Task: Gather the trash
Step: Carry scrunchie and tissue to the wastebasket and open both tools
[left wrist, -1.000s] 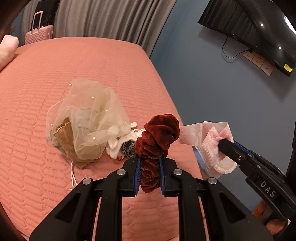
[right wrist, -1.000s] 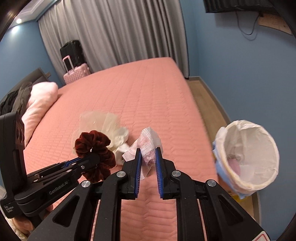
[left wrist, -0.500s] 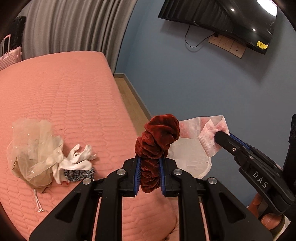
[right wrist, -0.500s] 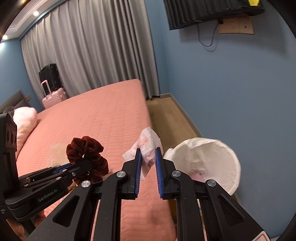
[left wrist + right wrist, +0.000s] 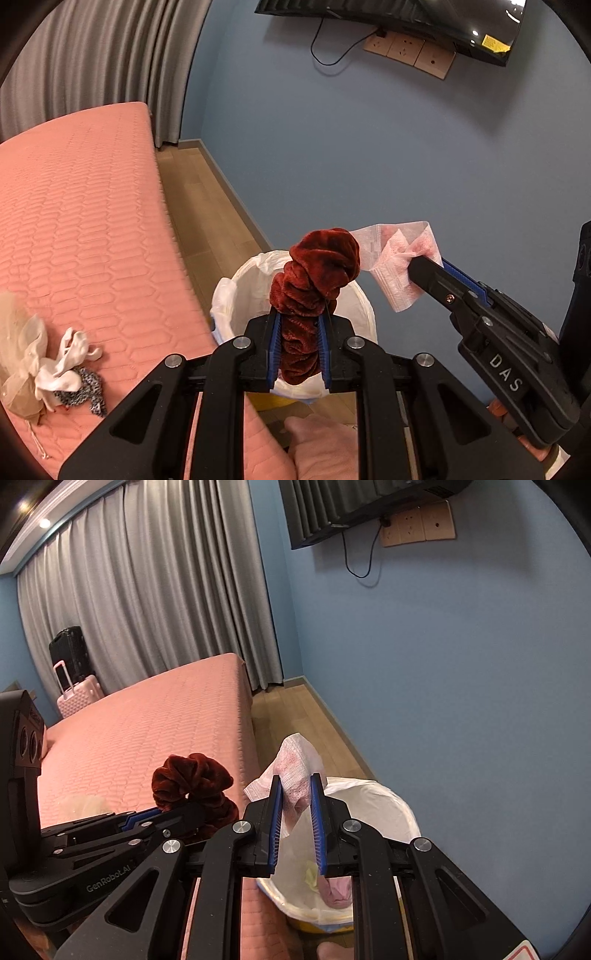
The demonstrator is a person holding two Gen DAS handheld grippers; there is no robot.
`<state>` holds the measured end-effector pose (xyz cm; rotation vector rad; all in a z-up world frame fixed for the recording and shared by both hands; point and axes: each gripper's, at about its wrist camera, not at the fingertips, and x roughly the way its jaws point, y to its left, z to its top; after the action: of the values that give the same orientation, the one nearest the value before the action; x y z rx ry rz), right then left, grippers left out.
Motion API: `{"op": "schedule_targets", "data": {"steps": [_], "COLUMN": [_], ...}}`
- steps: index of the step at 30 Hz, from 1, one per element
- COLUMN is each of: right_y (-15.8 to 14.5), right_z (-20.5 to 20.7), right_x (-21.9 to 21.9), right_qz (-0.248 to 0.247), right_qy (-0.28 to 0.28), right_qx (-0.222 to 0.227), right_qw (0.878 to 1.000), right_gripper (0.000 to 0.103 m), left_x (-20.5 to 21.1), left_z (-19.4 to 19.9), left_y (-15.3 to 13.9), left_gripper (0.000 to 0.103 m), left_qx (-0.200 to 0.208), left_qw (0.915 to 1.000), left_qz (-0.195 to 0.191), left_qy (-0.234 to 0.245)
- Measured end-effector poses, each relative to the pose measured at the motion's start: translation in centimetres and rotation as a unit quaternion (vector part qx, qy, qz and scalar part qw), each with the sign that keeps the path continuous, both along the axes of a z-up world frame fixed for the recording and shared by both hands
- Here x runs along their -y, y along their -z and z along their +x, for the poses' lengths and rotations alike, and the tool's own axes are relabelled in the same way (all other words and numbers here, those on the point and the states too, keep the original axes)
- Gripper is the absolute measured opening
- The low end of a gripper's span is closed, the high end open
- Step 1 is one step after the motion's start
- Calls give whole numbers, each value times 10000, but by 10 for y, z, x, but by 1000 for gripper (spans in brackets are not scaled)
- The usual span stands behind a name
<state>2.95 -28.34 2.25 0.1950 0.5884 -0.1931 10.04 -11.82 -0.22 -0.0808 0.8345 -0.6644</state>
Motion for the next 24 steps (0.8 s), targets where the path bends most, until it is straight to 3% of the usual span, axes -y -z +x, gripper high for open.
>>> {"op": "schedule_targets", "data": {"steps": [9,11,13,15,24], "right_y": [7,8,10,11,4], "right_z": [6,10,11,11,11], "right_x": [15,19,23,26,18], "right_qz": [34,45,88,139,101], "right_qy": [131,125,133,148,109], "right_qx": [5,-10,-13,-12,63], "right_qw": [9999,9999,9999,9998,9999], "right_gripper": [14,14,17,20,29], "left_x": [29,30,28,24,12], "left_z": [13,16,19,22,23], "left_y": [8,10,11,10,7], "left_gripper": [19,30,55,64,64], "left_qx": [-160,-206,-237,-211,-96], "left_qw": [9998,9998,9996,9994,9988], "left_qz": [-53,-40,-98,-103,-31], "left_qy": [138,44,-80,-242,-480]}}
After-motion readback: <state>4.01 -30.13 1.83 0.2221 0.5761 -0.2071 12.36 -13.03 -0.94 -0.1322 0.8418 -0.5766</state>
